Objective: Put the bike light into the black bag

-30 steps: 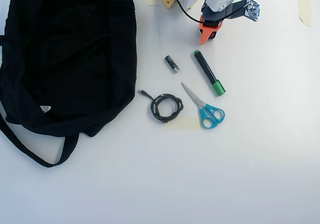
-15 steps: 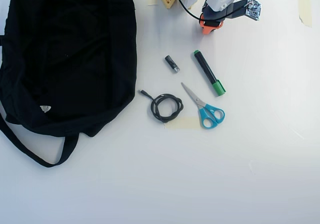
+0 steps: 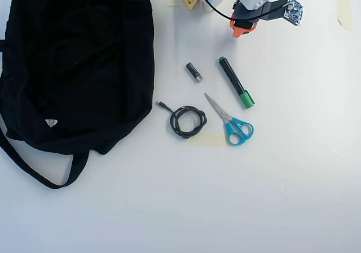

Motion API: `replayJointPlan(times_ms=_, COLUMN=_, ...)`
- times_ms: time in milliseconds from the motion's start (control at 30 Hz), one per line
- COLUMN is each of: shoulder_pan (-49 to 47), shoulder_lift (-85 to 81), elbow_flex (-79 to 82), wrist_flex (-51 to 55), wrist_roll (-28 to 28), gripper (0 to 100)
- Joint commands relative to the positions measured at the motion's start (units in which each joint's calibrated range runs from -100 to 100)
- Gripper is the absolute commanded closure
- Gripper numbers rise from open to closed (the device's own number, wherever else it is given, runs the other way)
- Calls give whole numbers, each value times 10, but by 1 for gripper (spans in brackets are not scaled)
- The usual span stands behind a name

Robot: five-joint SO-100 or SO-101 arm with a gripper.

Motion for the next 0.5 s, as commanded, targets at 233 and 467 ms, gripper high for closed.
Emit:
replayJointPlan(times_ms=233, shoulder_pan=6, shoulder_lift=-9, elbow_flex=-203, wrist_flex=88, wrist_roll=-89, gripper=98)
replayJointPlan(times_ms=467, shoulder_pan=43, shoulder_lift=-11, elbow_flex=-269, wrist_flex=92, wrist_roll=-127, gripper=98)
